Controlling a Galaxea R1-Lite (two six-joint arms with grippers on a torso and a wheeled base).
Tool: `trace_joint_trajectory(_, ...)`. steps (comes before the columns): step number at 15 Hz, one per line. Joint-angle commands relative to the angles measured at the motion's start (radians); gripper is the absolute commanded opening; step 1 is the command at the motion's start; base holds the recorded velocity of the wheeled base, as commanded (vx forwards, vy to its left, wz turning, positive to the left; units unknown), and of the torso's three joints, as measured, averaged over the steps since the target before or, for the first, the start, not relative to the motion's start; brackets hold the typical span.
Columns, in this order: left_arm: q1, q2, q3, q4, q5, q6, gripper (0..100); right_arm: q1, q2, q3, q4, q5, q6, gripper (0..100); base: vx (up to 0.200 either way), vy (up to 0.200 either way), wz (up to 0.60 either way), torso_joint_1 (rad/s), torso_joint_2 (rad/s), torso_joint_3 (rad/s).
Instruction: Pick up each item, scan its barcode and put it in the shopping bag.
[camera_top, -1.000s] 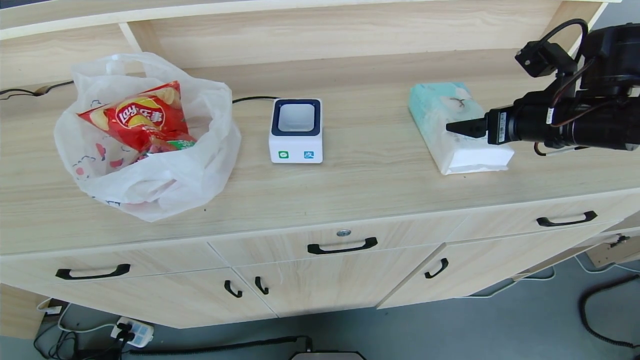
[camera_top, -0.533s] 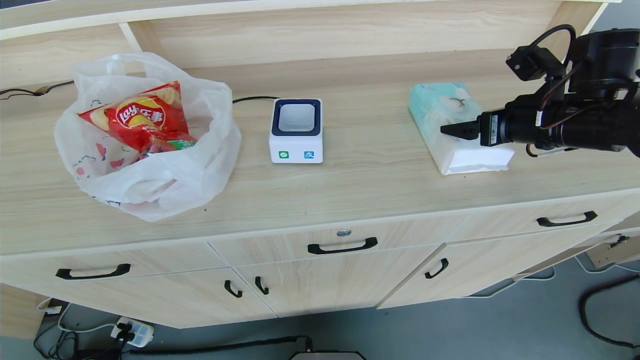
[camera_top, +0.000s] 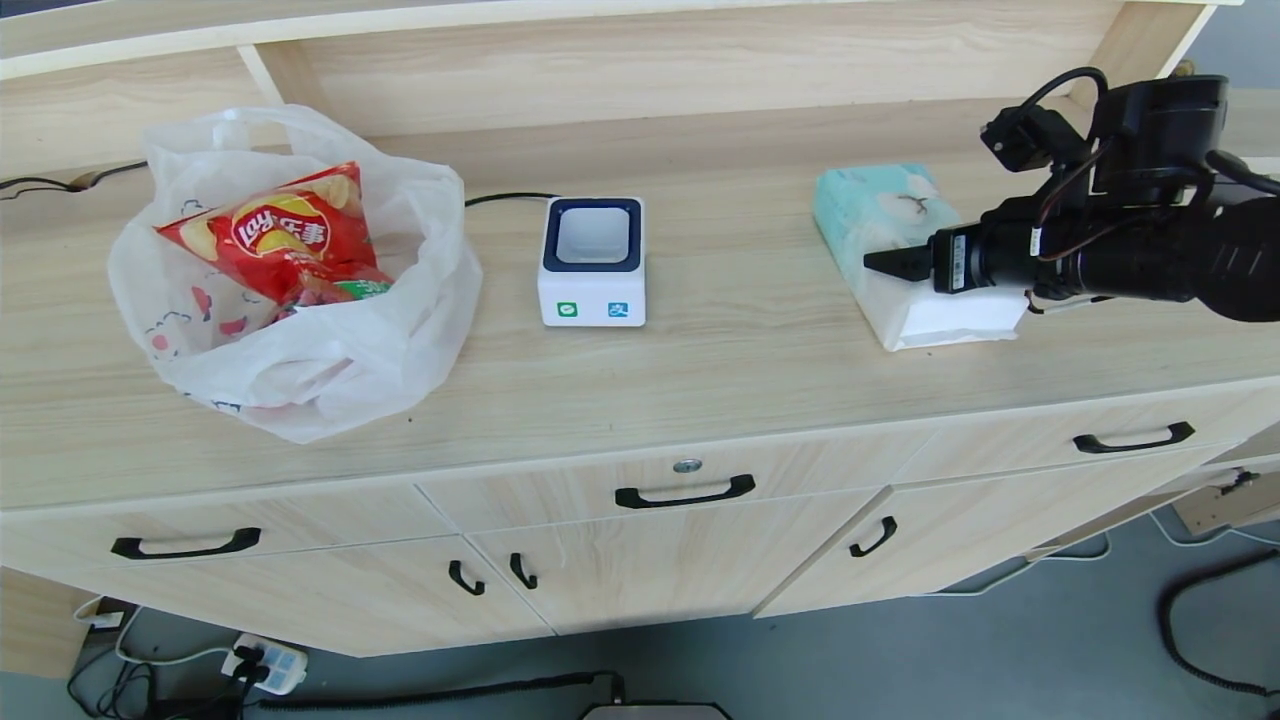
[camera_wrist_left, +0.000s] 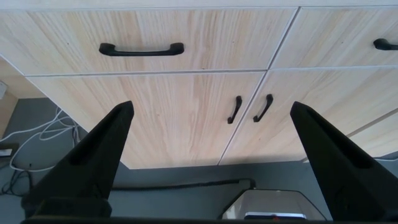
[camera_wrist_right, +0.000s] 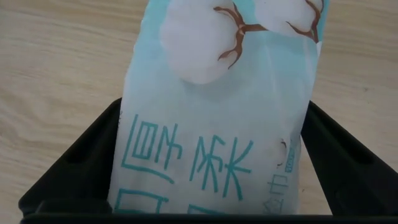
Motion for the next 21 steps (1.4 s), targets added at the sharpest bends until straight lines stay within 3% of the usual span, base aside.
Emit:
trace_joint_trajectory(1, 0.000, 0.000, 0.000, -0.001, 0.000, 0.001, 100, 0.004, 0.029, -0.014, 0.002, -0.013, 0.001, 100, 0.000, 0.000, 0.00, 0.000, 0.00, 0.000)
trace_joint_trajectory(6, 0.000, 0.002, 0.000, -0.002, 0.000, -0.002, 100, 0.010, 0.054, -0.023, 0.001, -0.016, 0.018, 100, 0.000, 0.000, 0.00, 0.000, 0.00, 0.000)
trace_joint_trajectory(7, 0.000, 0.000, 0.000, -0.002, 0.000, 0.000, 100, 0.010, 0.054, -0.031, -0.001, -0.016, 0.021, 0, 0.000, 0.000, 0.00, 0.000, 0.00, 0.000)
trace_joint_trajectory(14, 0.000, 0.002, 0.000, -0.002, 0.000, 0.000, 100, 0.015, -0.026, -0.039, 0.005, -0.013, 0.026, 0, 0.000, 0.000, 0.00, 0.000, 0.00, 0.000)
trace_joint_trajectory(16, 0.000, 0.000, 0.000, -0.002, 0.000, 0.001, 100, 0.025, -0.111, -0.007, 0.007, -0.013, 0.083, 0, 0.000, 0.000, 0.00, 0.000, 0.00, 0.000)
trace_joint_trajectory(18, 0.000, 0.000, 0.000, -0.002, 0.000, 0.000, 100, 0.051, -0.200, 0.050, 0.004, -0.019, 0.129, 0, 0.000, 0.000, 0.00, 0.000, 0.00, 0.000)
trace_joint_trajectory(21, 0.000, 0.002, 0.000, 0.001, 0.000, -0.002, 100, 0.180, -0.448, 0.286, -0.004, -0.053, 0.159, 0, 0.000, 0.000, 0.00, 0.000, 0.00, 0.000)
